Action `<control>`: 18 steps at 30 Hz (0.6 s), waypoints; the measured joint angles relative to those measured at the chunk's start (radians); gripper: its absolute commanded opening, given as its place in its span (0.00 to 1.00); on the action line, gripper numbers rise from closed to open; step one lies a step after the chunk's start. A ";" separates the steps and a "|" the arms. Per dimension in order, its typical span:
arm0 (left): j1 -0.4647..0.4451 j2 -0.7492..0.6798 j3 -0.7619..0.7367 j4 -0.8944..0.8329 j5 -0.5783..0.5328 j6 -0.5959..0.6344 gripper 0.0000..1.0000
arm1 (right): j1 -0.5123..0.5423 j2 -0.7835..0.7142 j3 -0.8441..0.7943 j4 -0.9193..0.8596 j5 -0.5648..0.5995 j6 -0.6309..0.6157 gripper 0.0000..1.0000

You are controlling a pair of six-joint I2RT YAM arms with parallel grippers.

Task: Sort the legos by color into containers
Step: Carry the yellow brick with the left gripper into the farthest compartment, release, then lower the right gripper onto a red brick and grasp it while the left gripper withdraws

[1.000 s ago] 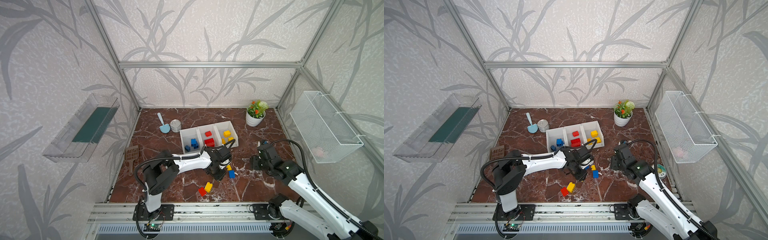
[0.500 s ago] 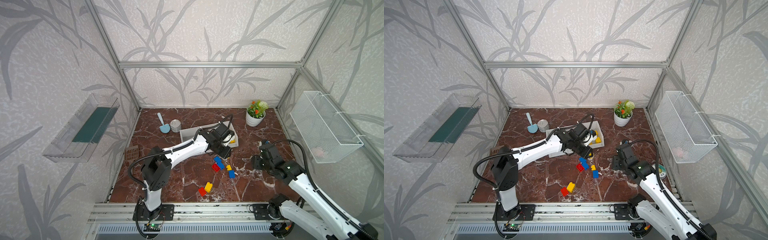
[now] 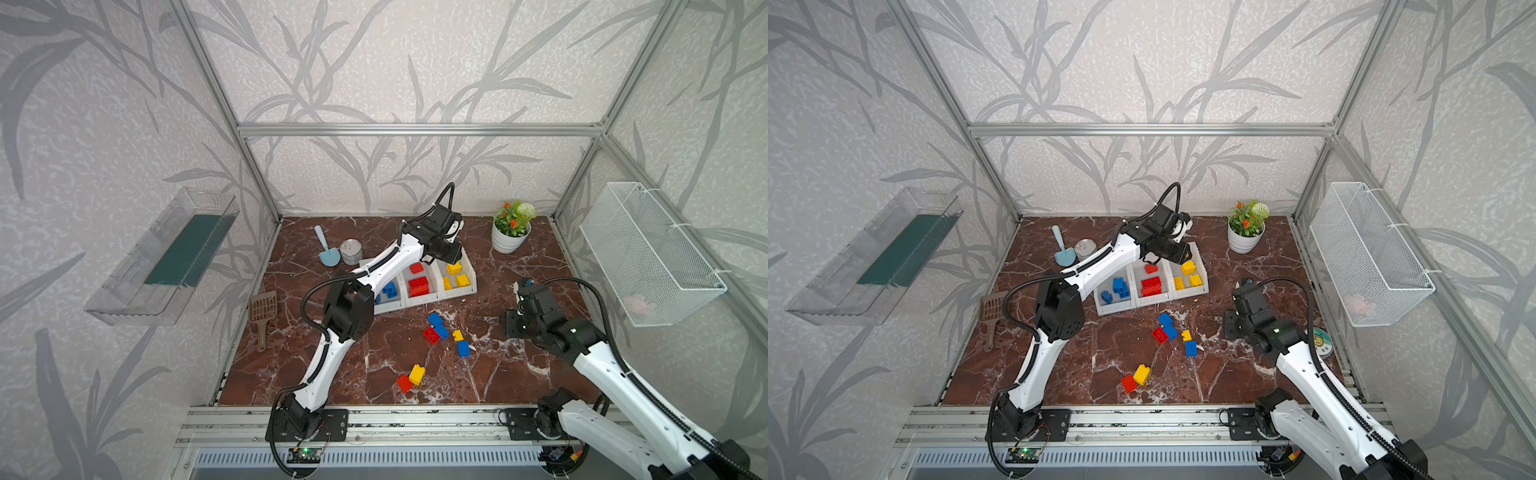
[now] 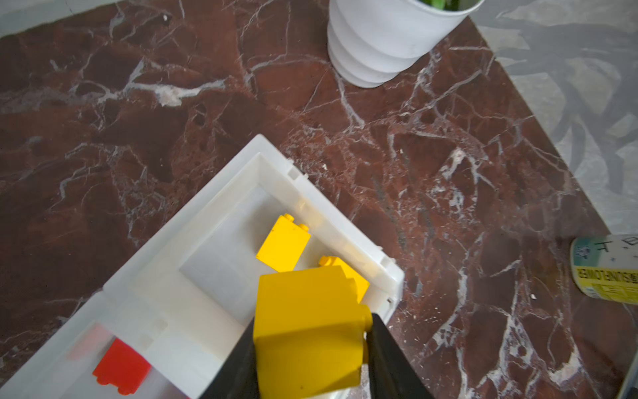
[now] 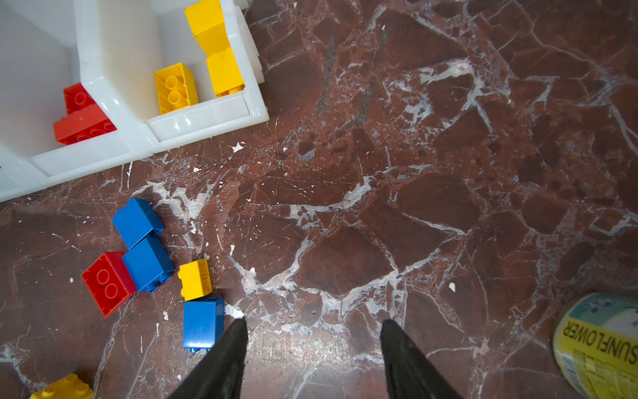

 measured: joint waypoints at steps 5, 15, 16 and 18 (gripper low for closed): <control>0.012 0.019 0.000 -0.004 -0.017 -0.008 0.55 | -0.004 0.030 0.000 0.005 -0.016 -0.007 0.62; 0.028 0.017 0.000 -0.005 -0.042 -0.015 0.60 | -0.006 0.048 0.015 0.007 -0.025 -0.023 0.63; 0.030 0.014 -0.003 -0.005 -0.043 -0.014 0.60 | -0.007 0.054 0.019 0.007 -0.026 -0.025 0.63; 0.034 -0.006 -0.026 0.002 -0.045 -0.015 0.60 | -0.007 0.067 0.031 0.006 -0.026 -0.027 0.64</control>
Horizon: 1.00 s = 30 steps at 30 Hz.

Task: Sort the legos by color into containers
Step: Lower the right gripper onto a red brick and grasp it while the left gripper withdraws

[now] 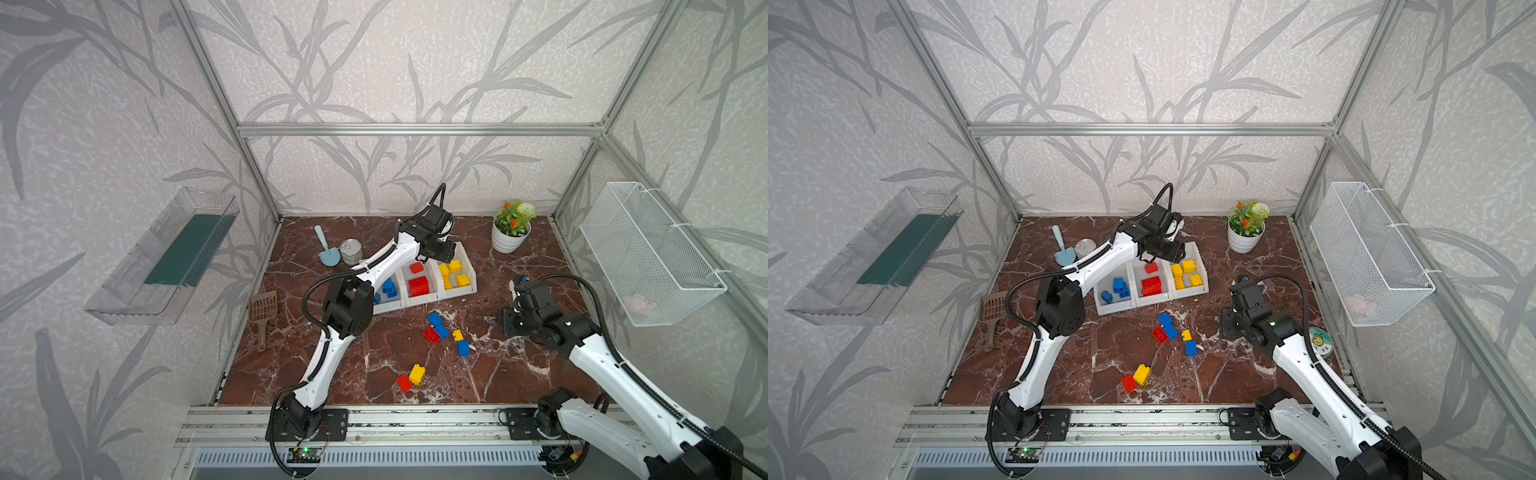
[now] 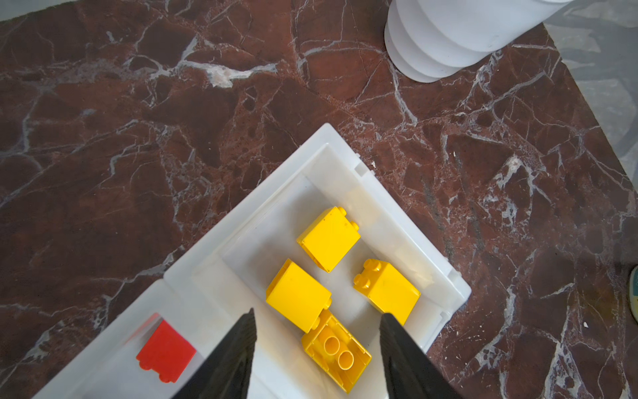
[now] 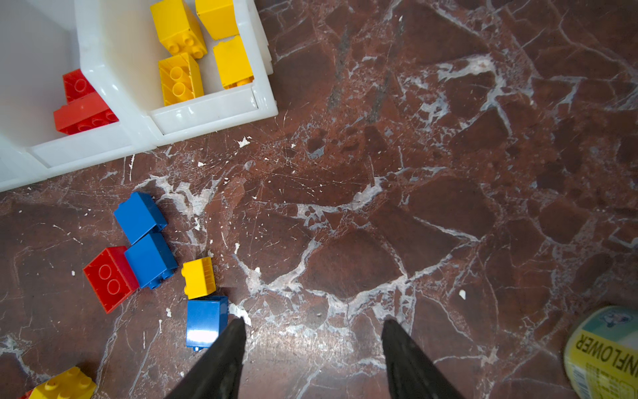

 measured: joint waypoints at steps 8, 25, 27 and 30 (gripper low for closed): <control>0.034 -0.241 -0.243 0.048 -0.026 0.000 0.60 | -0.001 0.039 0.016 0.006 -0.037 -0.027 0.64; 0.201 -0.859 -0.961 0.219 -0.181 -0.080 0.62 | 0.270 0.391 0.185 0.058 -0.120 -0.074 0.64; 0.215 -0.907 -1.008 0.225 -0.188 -0.091 0.63 | 0.315 0.451 0.227 0.066 -0.120 -0.075 0.64; 0.231 -0.967 -1.062 0.236 -0.198 -0.107 0.63 | 0.373 0.538 0.287 0.074 -0.120 -0.079 0.64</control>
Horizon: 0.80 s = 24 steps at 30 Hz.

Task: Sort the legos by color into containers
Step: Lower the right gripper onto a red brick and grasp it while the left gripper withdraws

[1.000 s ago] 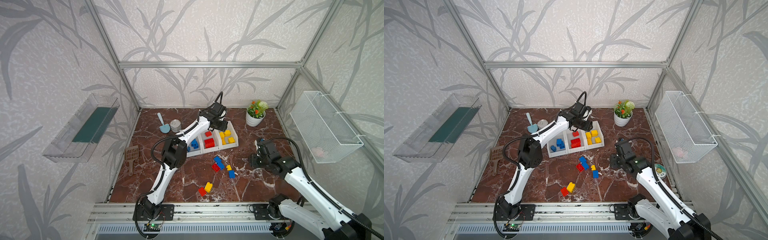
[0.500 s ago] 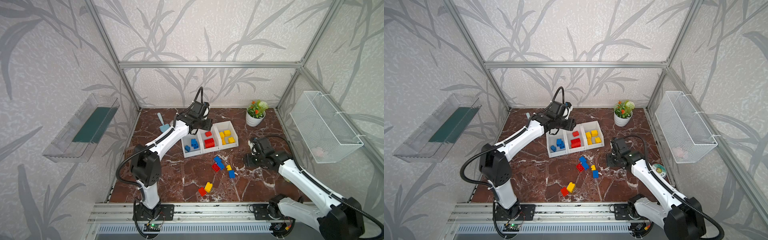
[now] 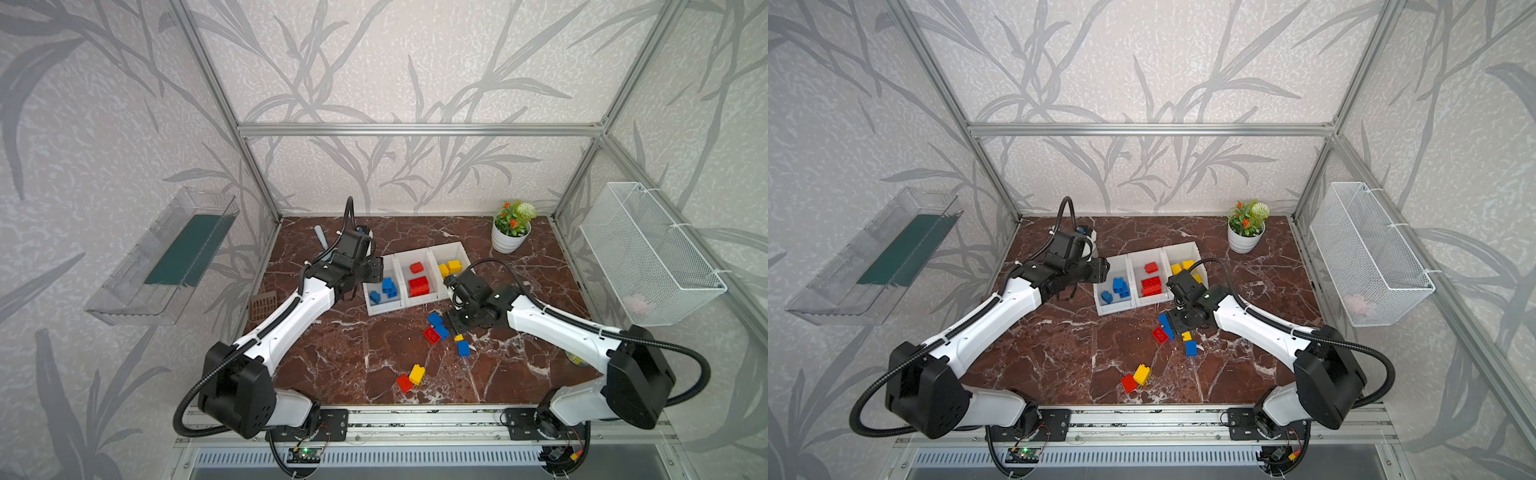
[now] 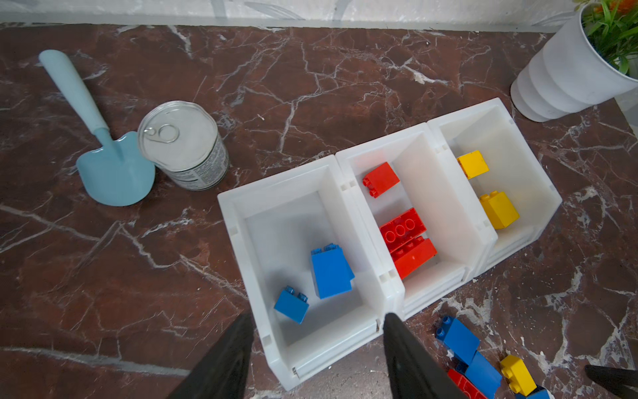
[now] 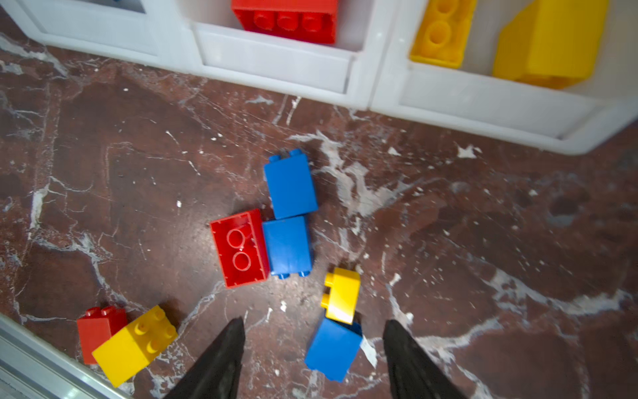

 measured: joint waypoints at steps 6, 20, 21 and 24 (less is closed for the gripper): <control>0.026 -0.080 -0.087 0.014 -0.006 -0.019 0.63 | 0.090 0.165 0.106 0.005 0.000 -0.013 0.63; 0.045 -0.143 -0.158 0.021 -0.004 -0.038 0.63 | 0.140 0.341 0.193 -0.010 0.015 -0.026 0.61; 0.046 -0.143 -0.158 0.020 -0.003 -0.041 0.63 | 0.140 0.344 0.195 -0.012 0.019 -0.026 0.60; 0.049 -0.143 -0.159 0.021 -0.002 -0.044 0.63 | 0.141 0.353 0.203 -0.013 0.027 -0.028 0.59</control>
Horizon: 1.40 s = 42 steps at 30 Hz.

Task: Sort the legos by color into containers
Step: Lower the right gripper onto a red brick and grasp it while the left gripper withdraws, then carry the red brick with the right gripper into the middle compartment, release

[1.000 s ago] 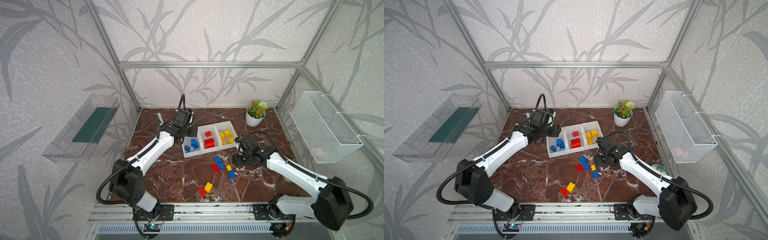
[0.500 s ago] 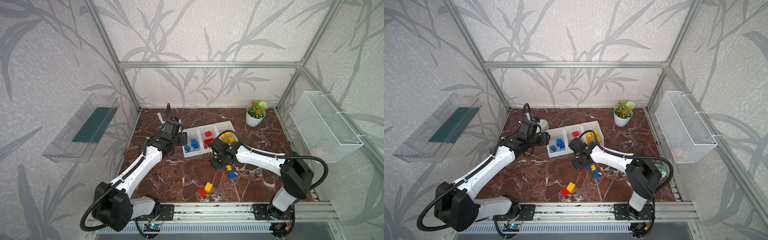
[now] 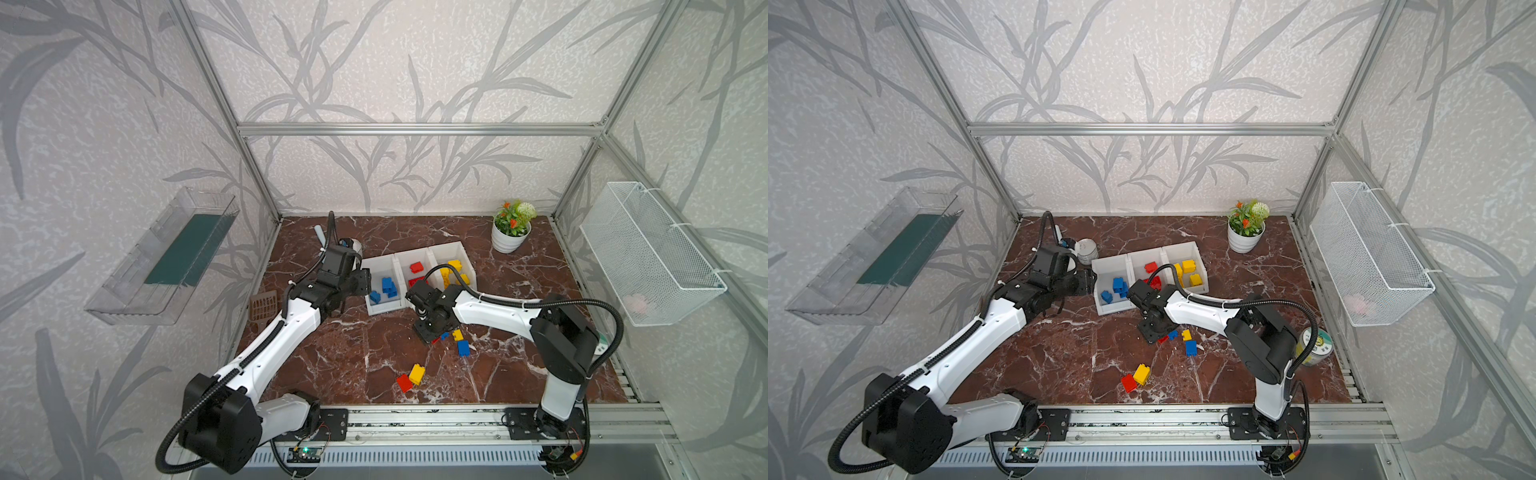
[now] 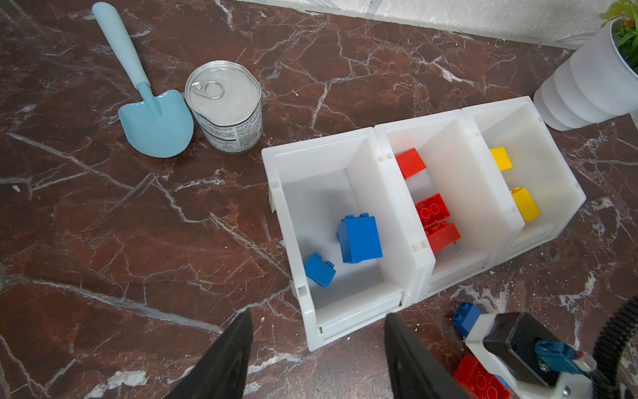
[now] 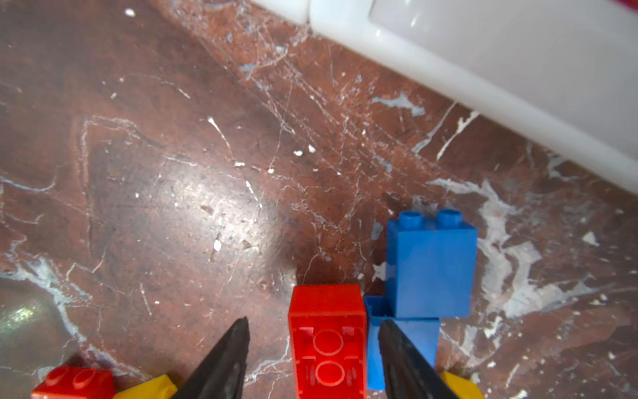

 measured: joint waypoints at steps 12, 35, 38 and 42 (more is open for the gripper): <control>0.005 0.000 -0.019 0.005 0.001 -0.004 0.63 | 0.017 0.031 0.014 -0.009 0.017 -0.005 0.39; 0.019 -0.111 -0.115 0.018 0.006 -0.036 0.64 | -0.097 0.050 0.430 -0.074 0.061 -0.139 0.30; 0.019 -0.136 -0.139 0.019 0.011 -0.048 0.64 | -0.150 0.110 0.542 -0.062 0.068 -0.153 0.30; 0.019 -0.163 -0.156 0.020 0.022 -0.060 0.63 | -0.200 0.221 0.629 -0.058 0.081 -0.156 0.31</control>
